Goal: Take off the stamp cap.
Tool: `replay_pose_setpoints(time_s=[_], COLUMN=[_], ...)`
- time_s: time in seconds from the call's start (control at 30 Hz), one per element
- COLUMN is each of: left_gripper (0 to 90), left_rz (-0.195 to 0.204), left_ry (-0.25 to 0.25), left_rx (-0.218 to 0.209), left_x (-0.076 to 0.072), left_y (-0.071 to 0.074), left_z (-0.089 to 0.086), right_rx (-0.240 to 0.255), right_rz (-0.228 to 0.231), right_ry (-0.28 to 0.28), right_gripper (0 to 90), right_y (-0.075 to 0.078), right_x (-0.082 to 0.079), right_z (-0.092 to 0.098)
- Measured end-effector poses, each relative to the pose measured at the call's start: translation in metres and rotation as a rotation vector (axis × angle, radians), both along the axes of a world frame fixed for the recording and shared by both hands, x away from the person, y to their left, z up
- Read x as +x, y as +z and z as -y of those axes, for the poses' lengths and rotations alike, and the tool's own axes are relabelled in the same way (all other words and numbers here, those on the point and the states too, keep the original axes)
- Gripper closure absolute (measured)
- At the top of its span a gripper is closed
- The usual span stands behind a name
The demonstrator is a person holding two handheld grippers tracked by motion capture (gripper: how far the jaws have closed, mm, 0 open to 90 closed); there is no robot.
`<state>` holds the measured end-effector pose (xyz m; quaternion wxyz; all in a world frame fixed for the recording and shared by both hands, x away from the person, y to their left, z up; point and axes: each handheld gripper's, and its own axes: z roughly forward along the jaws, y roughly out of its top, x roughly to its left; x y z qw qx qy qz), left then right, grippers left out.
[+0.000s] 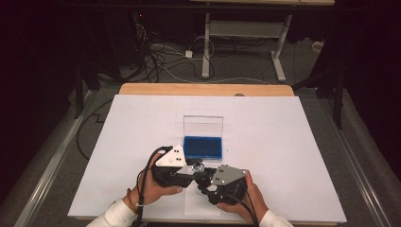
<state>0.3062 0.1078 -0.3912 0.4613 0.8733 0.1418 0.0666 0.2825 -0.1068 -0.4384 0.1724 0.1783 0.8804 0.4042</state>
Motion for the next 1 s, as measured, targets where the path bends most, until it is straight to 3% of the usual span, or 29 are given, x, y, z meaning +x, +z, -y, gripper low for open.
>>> replay_pose_setpoints(time_s=[0.07,0.1,0.17,0.33,0.47,0.57,0.73,0.77,0.8,0.83,0.87,0.9,0.93,0.97,1.0], left_gripper=[54.9,54.9,55.0,55.0,55.0,55.0,55.0,55.0,55.0,55.0,55.0,55.0,54.9,54.9,54.9], left_rz=[0.005,0.007,0.008,0.036,0.007,0.029,-0.009,0.017,0.000,0.000,0.008,0.072,0.103,0.097,0.098], left_ry=[-0.002,0.007,0.018,0.038,0.031,0.017,0.013,0.095,0.105,0.105,0.075,0.097,0.103,0.097,0.115], left_rx=[0.003,-0.015,-0.032,-0.039,-0.032,-0.020,-0.020,-0.085,-0.127,-0.127,-0.133,-0.092,-0.083,-0.094,-0.095], left_x=[0.000,0.000,0.000,-0.003,0.001,-0.002,0.003,0.006,0.013,0.013,0.015,0.009,0.004,0.003,0.002], left_y=[0.000,0.001,0.002,0.004,0.002,0.004,0.001,0.006,0.011,0.011,0.017,0.022,0.025,0.027,0.028], left_z=[0.000,0.000,-0.001,-0.002,-0.003,-0.002,-0.002,-0.010,-0.019,-0.019,-0.026,-0.027,-0.029,-0.032,-0.034], right_rx=[-0.001,-0.007,0.095,0.118,0.078,0.074,0.027,-0.017,-0.070,-0.122,-0.122,-0.124,-0.107,-0.056,-0.056], right_rz=[0.003,0.010,-0.072,-0.073,-0.050,-0.056,-0.016,0.001,0.009,0.015,0.015,0.019,0.024,0.044,0.044], right_ry=[0.001,-0.001,-0.001,-0.011,-0.022,0.003,-0.005,0.018,0.072,0.116,0.116,0.119,0.097,0.038,0.038], right_gripper=[39.2,39.2,39.3,39.3,39.4,39.4,39.4,39.4,39.4,39.4,39.4,39.4,39.3,39.3,39.3], right_y=[0.000,0.000,0.001,0.004,0.002,0.003,0.002,0.001,-0.006,-0.015,-0.015,-0.018,-0.013,0.000,0.000], right_x=[0.000,0.000,0.005,0.005,0.003,0.003,0.001,-0.001,-0.009,-0.018,-0.018,-0.020,-0.014,-0.002,-0.002], right_z=[0.000,0.001,0.006,0.008,0.006,0.007,0.004,0.002,-0.005,-0.013,-0.013,-0.017,-0.015,-0.003,-0.003])
